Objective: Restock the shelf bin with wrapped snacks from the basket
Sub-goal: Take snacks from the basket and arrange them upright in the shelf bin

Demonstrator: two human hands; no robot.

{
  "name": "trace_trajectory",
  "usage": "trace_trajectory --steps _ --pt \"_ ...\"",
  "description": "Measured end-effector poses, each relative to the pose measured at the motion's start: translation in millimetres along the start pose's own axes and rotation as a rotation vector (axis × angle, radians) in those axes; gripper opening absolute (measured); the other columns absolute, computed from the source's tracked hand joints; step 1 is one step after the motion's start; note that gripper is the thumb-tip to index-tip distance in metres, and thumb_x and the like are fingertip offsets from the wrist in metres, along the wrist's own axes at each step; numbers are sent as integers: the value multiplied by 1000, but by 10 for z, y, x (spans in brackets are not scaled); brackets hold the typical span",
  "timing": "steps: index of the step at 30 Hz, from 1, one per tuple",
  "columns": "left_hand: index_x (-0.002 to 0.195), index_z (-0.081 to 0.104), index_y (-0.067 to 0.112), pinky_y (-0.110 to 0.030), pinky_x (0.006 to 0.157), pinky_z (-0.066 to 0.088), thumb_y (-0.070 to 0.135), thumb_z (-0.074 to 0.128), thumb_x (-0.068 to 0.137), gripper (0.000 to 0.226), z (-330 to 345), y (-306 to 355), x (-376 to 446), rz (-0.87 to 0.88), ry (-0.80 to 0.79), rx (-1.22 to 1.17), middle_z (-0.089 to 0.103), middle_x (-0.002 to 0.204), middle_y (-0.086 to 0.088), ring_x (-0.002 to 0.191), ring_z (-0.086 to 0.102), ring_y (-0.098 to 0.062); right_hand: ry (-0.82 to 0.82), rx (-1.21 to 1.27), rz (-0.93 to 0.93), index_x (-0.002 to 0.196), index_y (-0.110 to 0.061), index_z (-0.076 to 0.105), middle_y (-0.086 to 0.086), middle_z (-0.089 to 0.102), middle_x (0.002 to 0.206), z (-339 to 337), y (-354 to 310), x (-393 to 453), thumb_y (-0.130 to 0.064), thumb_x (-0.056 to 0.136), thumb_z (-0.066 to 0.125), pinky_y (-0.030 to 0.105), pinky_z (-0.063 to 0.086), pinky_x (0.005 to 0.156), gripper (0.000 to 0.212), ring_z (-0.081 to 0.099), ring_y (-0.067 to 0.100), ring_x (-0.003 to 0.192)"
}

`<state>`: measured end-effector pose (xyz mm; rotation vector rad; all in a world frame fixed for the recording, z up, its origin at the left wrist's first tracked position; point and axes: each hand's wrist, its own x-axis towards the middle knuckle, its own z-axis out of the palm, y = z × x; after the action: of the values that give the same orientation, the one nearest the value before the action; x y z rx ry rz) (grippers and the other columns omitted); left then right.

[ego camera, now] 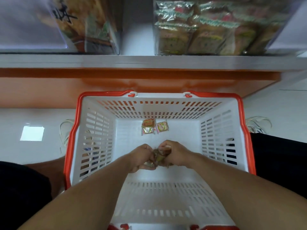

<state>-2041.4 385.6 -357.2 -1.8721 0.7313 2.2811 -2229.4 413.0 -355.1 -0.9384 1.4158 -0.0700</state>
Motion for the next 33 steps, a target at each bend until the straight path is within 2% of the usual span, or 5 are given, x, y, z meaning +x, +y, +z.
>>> trace_trajectory --steps 7,16,24,29,33 --pt "102 64 6 -27 53 58 -2 44 87 27 -148 638 -724 17 -222 81 77 91 -13 83 76 -21 -57 -350 -177 117 -32 52 -20 59 90 -393 -998 -679 -16 76 84 11 43 52 55 57 -2 76" --pt "118 74 7 -41 73 65 18 84 75 45 -132 1709 -2612 341 -647 8 73 115 -21 101 74 -34 244 -625 -571 123 -33 57 -11 69 110 -986 -2472 -2382 -43 80 79 31 54 86 50 66 9 98" --pt "114 74 21 -35 66 61 25 78 84 31 285 2077 -3418 873 -318 -23 75 101 -11 88 74 -15 443 -82 -855 126 -35 62 -11 71 106 -1214 -2747 -2798 -20 92 72 48 61 78 39 68 6 82" --pt "103 80 21 -34 67 60 25 85 72 32 406 2091 -3332 850 -289 -168 73 91 -7 79 71 -13 492 -114 -893 147 -35 47 -22 55 126 -1236 -2629 -2570 -28 99 62 42 48 105 51 57 0 119" --pt "95 83 21 -33 60 60 23 87 64 31 463 2176 -3336 771 -217 -260 78 92 -6 76 75 -12 384 63 -888 142 -49 48 -21 59 133 -1388 -2635 -2590 -35 93 57 33 55 91 51 61 16 120"
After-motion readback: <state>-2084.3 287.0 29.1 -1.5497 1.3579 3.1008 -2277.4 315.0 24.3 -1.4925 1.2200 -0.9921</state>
